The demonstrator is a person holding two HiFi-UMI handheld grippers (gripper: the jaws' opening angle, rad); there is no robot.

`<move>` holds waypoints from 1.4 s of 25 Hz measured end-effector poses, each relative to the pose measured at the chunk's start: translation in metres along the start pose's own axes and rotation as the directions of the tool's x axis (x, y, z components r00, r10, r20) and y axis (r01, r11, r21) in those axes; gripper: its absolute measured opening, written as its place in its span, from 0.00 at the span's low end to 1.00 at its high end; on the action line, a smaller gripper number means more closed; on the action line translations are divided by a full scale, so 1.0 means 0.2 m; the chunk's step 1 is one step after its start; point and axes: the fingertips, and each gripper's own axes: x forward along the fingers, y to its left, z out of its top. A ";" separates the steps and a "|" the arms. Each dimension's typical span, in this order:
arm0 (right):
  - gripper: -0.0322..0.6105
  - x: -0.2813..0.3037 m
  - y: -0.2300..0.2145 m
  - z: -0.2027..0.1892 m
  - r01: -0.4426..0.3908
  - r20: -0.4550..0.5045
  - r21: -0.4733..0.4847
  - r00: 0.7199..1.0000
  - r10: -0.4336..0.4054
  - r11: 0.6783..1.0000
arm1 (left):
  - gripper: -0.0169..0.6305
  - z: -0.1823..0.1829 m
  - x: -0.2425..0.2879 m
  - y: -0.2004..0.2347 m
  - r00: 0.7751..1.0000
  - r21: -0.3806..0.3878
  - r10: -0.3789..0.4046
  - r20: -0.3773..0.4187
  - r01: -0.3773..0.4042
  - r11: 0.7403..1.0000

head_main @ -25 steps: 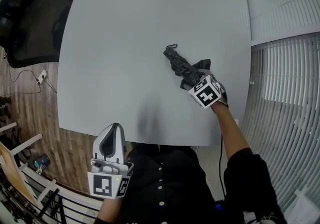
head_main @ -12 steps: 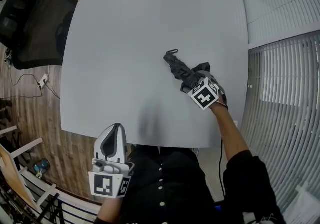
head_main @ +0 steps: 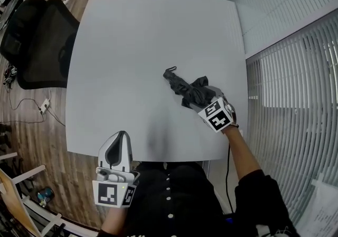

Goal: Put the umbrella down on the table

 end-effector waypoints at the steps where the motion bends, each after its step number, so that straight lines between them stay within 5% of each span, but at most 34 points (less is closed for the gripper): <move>1: 0.61 -0.06 0.00 0.03 -0.005 0.040 0.029 0.999 0.004 1.000 | 0.05 0.02 0.00 -0.01 1.000 0.003 -0.009 0.012 0.009 1.000; 3: 0.60 -0.18 0.00 0.08 -0.010 0.119 0.076 0.993 0.001 0.997 | 0.05 0.05 0.00 -0.03 0.999 0.010 -0.024 0.034 0.023 1.000; 6: 0.30 -0.39 -0.03 0.18 0.037 0.253 0.132 0.965 -0.069 0.991 | 0.05 0.10 0.00 -0.05 0.997 0.020 -0.043 0.065 0.041 0.999; 10: 0.12 -0.66 -0.02 0.28 0.040 0.419 0.178 0.901 -0.112 0.983 | 0.05 0.18 0.00 -0.07 0.993 0.032 -0.057 0.108 0.054 0.998; 15: 0.10 -0.92 0.03 0.36 0.066 0.550 0.175 0.821 -0.154 0.982 | 0.05 0.25 0.00 -0.07 0.987 0.042 -0.065 0.147 0.059 0.997; 18: 0.10 -1.08 0.01 0.39 0.060 0.599 0.274 0.770 -0.219 0.960 | 0.05 0.30 0.01 -0.07 0.983 0.038 -0.073 0.170 0.067 0.997; 25: 0.10 -1.52 -0.03 0.47 0.055 0.748 0.397 0.559 -0.358 0.916 | 0.05 0.43 -0.02 -0.07 0.972 0.060 -0.074 0.223 0.062 0.996; 31: 0.10 -1.78 -0.07 0.43 0.197 0.760 0.468 0.407 -0.506 0.861 | 0.05 0.50 -0.05 -0.03 0.964 0.083 -0.057 0.260 0.037 0.996; 35: 0.10 -1.86 -0.09 0.38 0.225 0.752 0.499 0.367 -0.547 0.837 | 0.05 0.55 -0.07 -0.01 0.959 0.095 -0.043 0.281 0.017 0.995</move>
